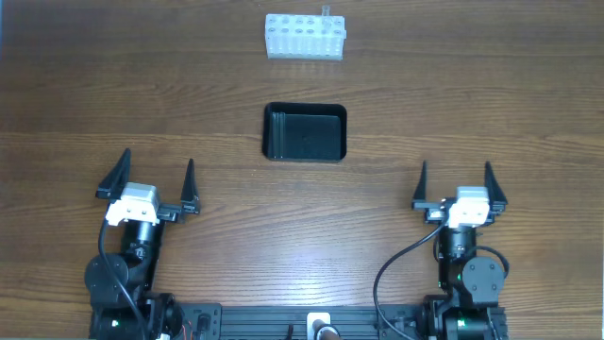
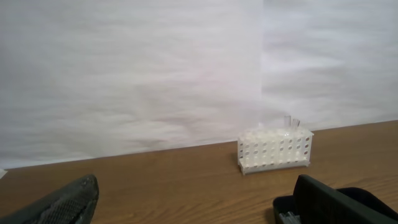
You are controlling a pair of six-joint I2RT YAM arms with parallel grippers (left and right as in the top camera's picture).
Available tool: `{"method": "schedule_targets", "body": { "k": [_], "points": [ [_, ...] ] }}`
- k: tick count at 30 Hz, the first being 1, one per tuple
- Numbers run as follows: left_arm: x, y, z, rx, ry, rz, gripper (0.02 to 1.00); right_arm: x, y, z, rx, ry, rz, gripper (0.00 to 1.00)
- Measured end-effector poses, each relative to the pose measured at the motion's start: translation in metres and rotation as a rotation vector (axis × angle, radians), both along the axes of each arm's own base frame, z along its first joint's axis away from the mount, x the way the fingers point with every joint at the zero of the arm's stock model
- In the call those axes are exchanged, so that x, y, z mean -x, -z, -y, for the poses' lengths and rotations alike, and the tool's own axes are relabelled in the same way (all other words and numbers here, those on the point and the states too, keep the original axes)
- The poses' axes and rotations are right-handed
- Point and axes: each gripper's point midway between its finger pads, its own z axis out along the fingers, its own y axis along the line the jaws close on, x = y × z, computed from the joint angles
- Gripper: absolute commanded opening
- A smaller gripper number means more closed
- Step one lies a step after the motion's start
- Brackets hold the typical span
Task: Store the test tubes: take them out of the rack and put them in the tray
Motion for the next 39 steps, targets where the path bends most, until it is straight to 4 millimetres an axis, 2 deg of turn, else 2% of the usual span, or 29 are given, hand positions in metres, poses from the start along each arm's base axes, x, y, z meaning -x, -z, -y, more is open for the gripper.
{"method": "schedule_targets", "body": {
  "k": [4,8,12,14,19,24,28,30,31,39],
  "points": [
    [0.000,0.000,0.000,0.000,0.000,0.000,1.000,-0.010,-0.007,0.011,-0.081,0.034,-0.047,0.991],
    [0.000,0.000,0.000,0.000,0.000,0.001,1.000,-0.033,-0.038,0.012,-0.119,0.020,-0.066,0.991],
    [0.000,0.000,0.000,0.000,0.000,0.001,1.000,-0.073,-0.064,0.007,-0.134,-0.027,-0.100,0.993],
    [0.000,0.000,0.000,0.000,0.000,0.001,1.000,-0.097,-0.067,0.003,-0.141,-0.062,-0.134,0.991],
    [0.000,0.000,0.000,0.000,0.000,0.001,1.000,-0.161,-0.050,-0.014,-0.164,-0.184,-0.234,0.991],
    [0.000,0.000,0.000,0.000,0.000,0.001,1.000,-0.219,-0.009,-0.037,-0.192,-0.300,-0.334,0.993],
    [0.000,0.000,0.000,0.000,0.000,0.001,1.000,-0.245,0.020,-0.065,-0.203,-0.370,-0.406,0.993],
    [0.000,0.000,0.000,0.000,0.000,0.001,1.000,-0.257,0.029,-0.088,-0.198,-0.420,-0.434,0.993],
    [0.000,0.000,0.000,0.000,0.000,0.001,1.000,-0.259,0.029,-0.092,-0.197,-0.428,-0.434,0.991],
    [0.000,0.000,0.000,0.000,0.000,0.001,1.000,-0.283,0.018,-0.174,-0.172,-0.576,-0.463,0.991]
  ]
}}
